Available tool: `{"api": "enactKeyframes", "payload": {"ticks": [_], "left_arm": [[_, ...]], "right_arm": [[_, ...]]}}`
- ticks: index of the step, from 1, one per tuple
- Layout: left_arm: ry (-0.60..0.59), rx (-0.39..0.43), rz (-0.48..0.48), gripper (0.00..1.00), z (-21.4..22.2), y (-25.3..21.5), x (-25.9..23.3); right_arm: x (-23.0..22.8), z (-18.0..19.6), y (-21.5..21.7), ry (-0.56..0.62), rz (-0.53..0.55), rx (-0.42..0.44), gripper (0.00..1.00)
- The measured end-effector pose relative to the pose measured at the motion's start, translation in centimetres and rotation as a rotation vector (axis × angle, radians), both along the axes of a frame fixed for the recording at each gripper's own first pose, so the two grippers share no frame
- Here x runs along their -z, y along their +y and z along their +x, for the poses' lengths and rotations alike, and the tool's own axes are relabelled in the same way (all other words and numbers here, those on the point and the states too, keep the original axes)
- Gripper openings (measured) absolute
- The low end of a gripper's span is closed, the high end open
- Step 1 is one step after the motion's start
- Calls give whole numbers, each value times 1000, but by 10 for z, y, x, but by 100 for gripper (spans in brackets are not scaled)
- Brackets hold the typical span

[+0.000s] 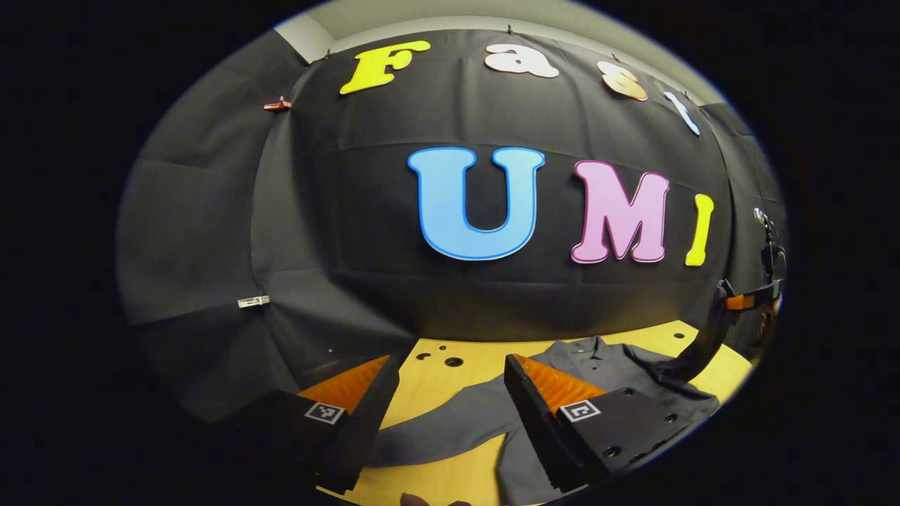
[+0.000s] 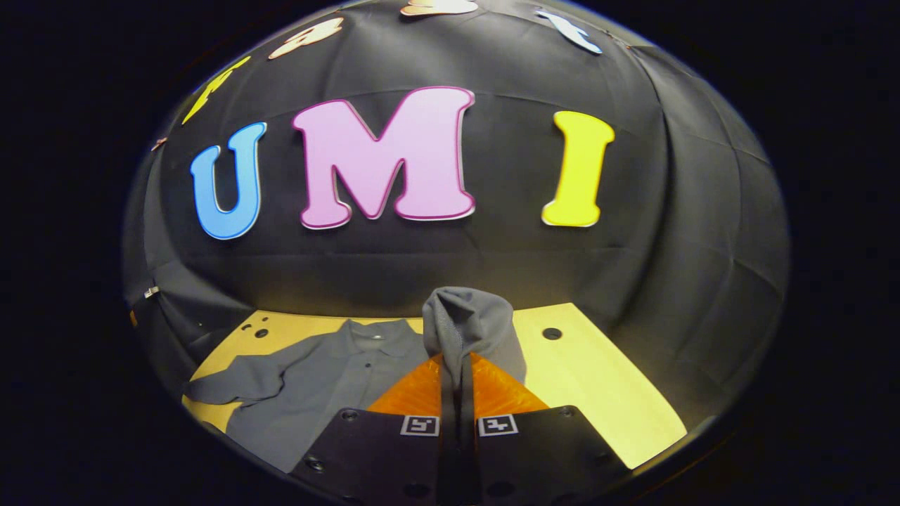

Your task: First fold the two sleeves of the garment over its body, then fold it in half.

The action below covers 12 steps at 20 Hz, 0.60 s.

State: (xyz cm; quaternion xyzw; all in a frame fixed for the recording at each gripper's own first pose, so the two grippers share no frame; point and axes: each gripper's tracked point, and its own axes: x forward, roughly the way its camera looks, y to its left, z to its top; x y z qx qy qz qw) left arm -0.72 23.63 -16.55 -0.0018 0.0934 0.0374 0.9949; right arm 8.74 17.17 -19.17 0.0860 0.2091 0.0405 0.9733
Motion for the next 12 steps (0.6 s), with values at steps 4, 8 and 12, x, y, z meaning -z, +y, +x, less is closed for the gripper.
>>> {"api": "enactKeyframes", "payload": {"ticks": [4, 8, 12], "left_arm": [[29, -39, 16, 95, -3, 34, 29], [73, -69, 25, 95, -8, 60, 60], [118, -92, -8, 95, -8, 80, 90]], "right_arm": [[17, 18, 67, 12, 31, -43, 6], [57, 27, 124, 92, 17, -124, 5], [100, 27, 171, 190, -6, -199, 5]]}}
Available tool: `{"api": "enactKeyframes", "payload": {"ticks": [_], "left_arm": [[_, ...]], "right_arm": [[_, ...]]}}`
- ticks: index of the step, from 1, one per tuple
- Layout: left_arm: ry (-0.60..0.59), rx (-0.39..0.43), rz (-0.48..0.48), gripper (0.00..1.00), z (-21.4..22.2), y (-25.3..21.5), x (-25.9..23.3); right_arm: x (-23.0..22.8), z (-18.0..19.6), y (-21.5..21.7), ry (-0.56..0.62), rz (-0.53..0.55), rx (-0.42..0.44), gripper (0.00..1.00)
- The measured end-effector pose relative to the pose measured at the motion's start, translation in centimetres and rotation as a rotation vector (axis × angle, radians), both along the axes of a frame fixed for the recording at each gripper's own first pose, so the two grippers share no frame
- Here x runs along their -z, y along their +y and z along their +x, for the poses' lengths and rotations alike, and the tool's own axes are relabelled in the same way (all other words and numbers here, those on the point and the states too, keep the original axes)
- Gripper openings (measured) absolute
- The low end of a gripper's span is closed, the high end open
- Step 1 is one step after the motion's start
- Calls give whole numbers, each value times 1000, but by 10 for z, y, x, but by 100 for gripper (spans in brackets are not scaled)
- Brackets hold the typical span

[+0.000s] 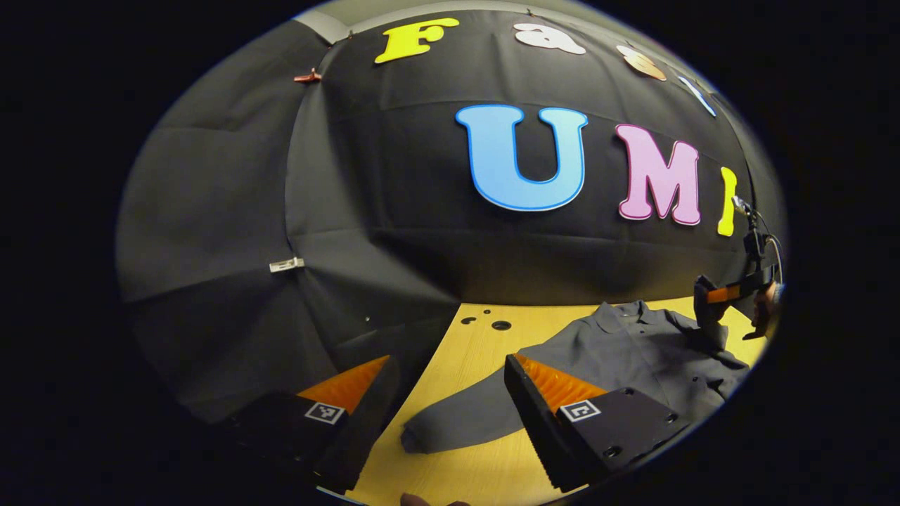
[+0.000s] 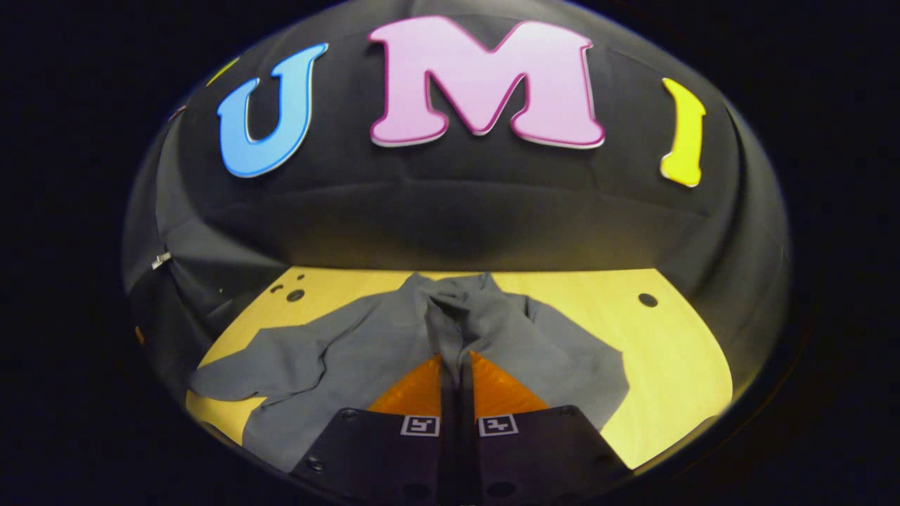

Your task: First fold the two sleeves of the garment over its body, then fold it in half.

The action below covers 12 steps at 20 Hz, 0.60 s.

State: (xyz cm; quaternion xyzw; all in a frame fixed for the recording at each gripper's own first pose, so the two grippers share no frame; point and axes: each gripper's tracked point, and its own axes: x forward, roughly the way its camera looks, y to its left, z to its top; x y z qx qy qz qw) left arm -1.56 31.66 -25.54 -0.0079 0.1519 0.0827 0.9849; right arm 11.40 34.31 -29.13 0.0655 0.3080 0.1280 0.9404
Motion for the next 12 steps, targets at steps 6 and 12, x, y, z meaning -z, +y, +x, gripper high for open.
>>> {"api": "enactKeyframes", "payload": {"ticks": [6, 12], "left_arm": [[84, -23, -23, 95, 4, 17, 59], [181, -59, -64, 96, 3, 26, 113]], "right_arm": [[56, -22, 59, 104, -94, -154, 5], [78, -40, 89, 199, -81, -186, 22]]}}
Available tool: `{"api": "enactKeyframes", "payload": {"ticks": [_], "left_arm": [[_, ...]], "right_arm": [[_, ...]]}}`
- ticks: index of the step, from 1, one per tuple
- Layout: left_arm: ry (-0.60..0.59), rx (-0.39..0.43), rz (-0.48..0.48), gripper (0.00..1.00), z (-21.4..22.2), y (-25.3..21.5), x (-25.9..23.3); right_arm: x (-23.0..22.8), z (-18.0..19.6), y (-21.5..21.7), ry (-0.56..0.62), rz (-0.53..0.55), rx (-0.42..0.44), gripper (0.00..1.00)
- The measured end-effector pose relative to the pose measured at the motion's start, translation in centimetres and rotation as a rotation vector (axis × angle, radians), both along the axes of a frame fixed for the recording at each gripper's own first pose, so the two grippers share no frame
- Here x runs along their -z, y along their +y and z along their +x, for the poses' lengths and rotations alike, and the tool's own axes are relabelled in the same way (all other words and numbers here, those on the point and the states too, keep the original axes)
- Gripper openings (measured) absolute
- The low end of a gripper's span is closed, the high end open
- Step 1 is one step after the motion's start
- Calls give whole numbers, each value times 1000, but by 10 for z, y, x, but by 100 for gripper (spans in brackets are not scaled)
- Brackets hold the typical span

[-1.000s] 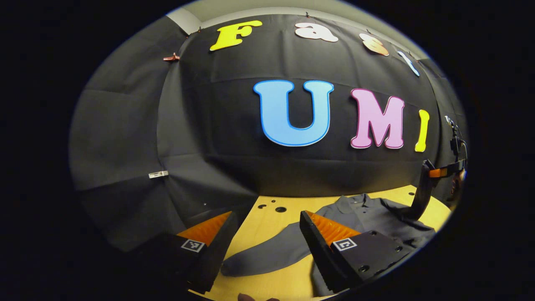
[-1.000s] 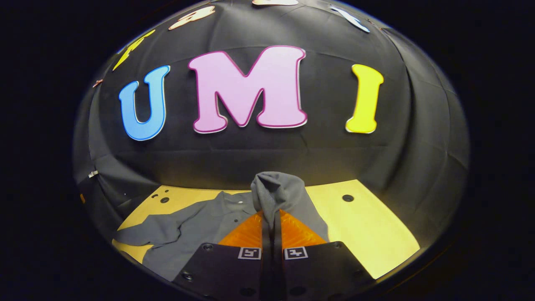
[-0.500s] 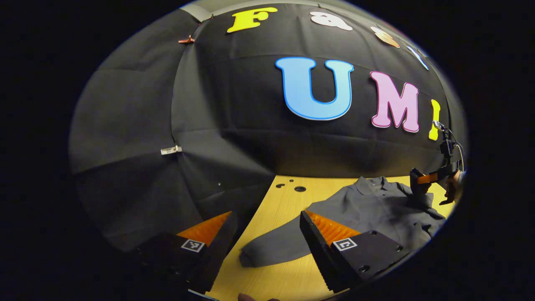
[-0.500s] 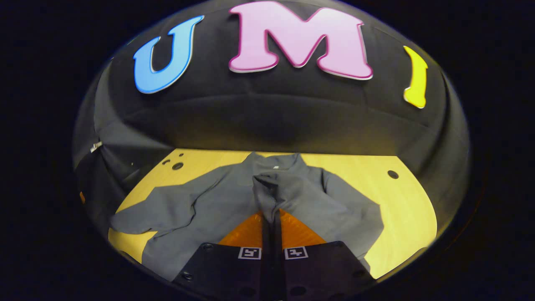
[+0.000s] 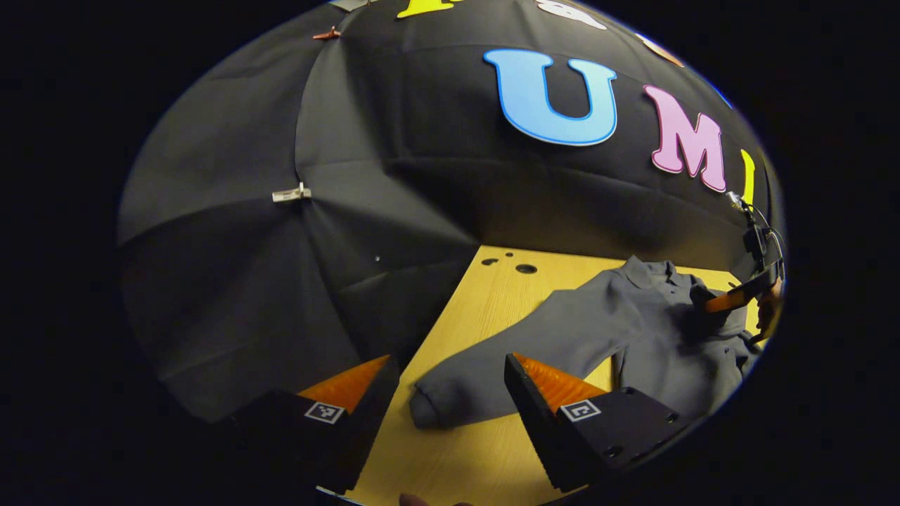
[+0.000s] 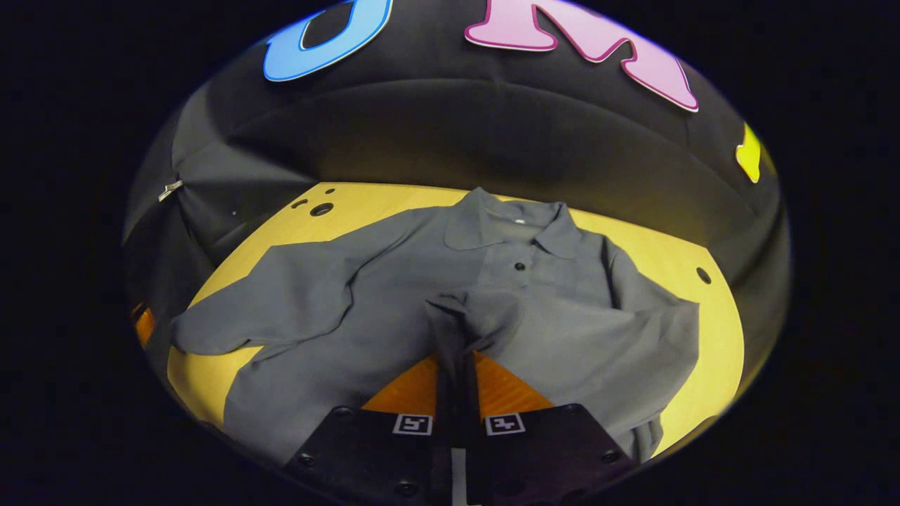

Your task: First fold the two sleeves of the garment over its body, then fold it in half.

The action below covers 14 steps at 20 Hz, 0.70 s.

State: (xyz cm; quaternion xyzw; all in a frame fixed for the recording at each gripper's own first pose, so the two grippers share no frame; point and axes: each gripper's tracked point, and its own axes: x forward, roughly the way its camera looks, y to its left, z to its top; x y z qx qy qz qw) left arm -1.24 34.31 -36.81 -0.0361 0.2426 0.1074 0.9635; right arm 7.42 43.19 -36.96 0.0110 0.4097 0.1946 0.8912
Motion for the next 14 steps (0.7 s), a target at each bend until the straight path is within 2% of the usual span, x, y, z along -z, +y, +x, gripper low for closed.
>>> {"api": "enactKeyframes", "payload": {"ticks": [1, 6, 9, 10, 14], "left_arm": [[16, -7, -20, 95, -1, 1, 9], [82, -72, -72, 95, 1, 9, 46], [137, -110, -118, 95, -1, 11, 67], [154, -108, -129, 95, -1, 9, 73], [230, -88, -134, 95, 0, 5, 90]], "right_arm": [[1, -3, 3, 17, 11, 0, 14], [-11, -14, 22, 61, 88, -21, 31], [-30, -18, 13, 41, 91, -18, 69], [-37, -19, 5, 25, 82, -17, 77], [-60, -31, -22, -25, 73, -16, 75]]}}
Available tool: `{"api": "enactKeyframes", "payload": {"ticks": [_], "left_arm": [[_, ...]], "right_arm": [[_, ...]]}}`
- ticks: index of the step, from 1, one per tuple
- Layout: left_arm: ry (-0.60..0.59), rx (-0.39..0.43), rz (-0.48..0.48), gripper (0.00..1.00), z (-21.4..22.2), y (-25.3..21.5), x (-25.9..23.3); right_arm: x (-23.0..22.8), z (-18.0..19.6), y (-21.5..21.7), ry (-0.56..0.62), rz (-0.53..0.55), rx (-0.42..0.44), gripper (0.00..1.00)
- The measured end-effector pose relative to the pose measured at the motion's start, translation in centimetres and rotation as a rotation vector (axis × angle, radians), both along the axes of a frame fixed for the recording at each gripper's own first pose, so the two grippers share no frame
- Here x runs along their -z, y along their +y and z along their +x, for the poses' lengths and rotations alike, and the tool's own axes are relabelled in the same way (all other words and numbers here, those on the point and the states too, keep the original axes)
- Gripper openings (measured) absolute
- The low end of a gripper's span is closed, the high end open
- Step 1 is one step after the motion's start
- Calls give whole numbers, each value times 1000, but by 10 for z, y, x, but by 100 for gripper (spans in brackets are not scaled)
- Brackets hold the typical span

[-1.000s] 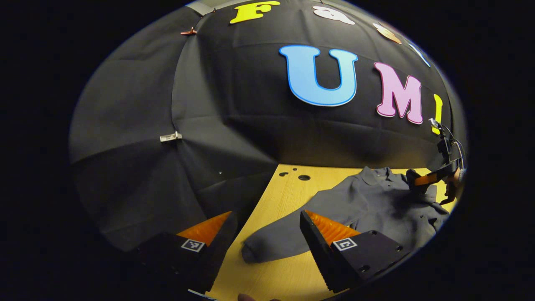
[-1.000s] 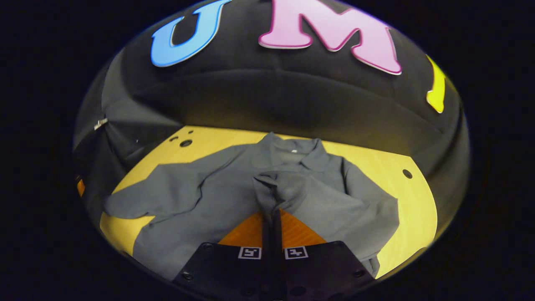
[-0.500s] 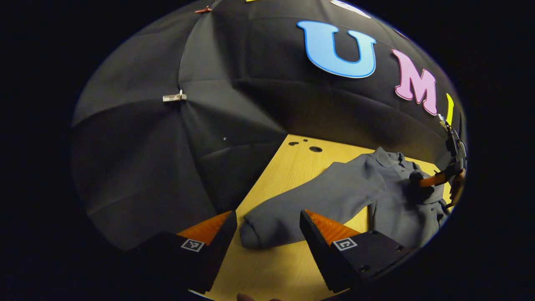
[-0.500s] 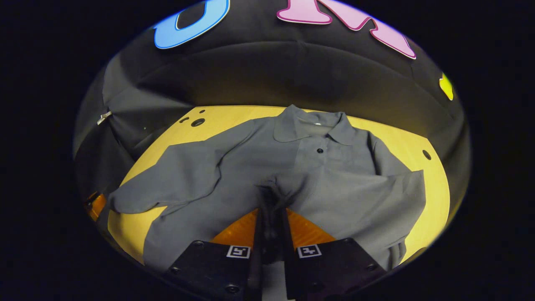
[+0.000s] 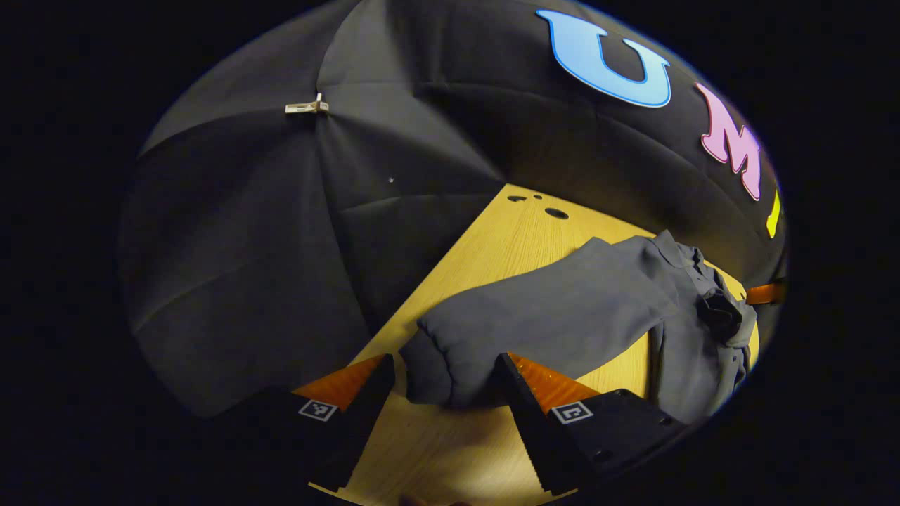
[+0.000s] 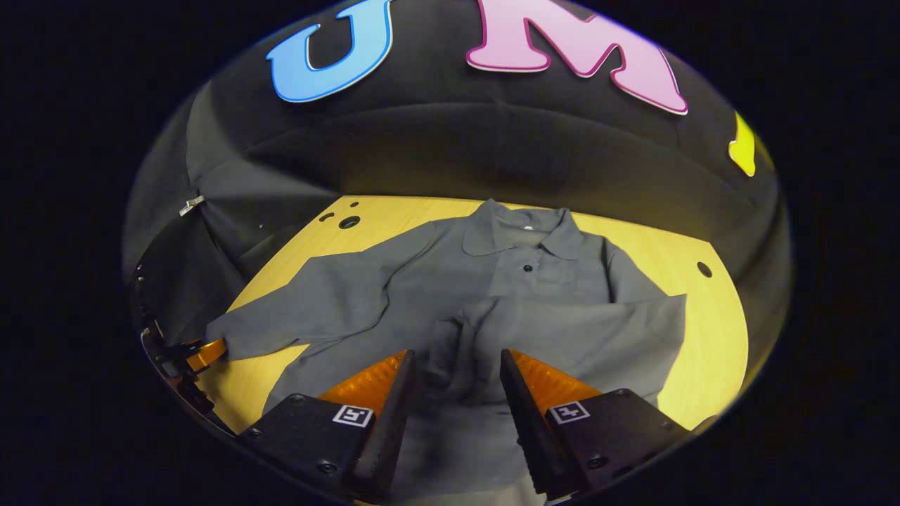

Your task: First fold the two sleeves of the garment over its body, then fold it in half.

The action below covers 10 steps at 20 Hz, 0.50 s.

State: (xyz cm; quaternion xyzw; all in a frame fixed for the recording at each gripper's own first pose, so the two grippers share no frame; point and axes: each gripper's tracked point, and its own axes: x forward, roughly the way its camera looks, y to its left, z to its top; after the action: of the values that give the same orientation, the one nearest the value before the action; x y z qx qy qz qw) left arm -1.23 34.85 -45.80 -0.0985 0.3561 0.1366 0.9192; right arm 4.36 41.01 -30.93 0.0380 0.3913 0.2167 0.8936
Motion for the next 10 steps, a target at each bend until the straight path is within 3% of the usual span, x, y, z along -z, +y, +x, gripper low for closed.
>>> {"api": "enactKeyframes", "payload": {"ticks": [3, 4, 5, 6, 9, 10], "left_arm": [[24, 89, 105, 97, 1, 2, 0], [41, 91, 88, 98, 2, 0, 2], [17, 96, 78, 81, 10, -6, 1], [22, 105, 65, 79, 11, -9, 2], [14, 79, -11, 20, 17, -6, 1], [23, 65, -47, 18, 18, -6, 0]], "right_arm": [[-18, -13, -29, -22, 10, 29, 75], [-24, -17, -41, -29, 14, 45, 75], [-31, -21, -53, -41, 18, 66, 75], [-37, -25, -67, -52, 18, 85, 75], [-50, -40, -109, -79, 1, 132, 75], [-53, -44, -124, -85, -4, 153, 75]]}}
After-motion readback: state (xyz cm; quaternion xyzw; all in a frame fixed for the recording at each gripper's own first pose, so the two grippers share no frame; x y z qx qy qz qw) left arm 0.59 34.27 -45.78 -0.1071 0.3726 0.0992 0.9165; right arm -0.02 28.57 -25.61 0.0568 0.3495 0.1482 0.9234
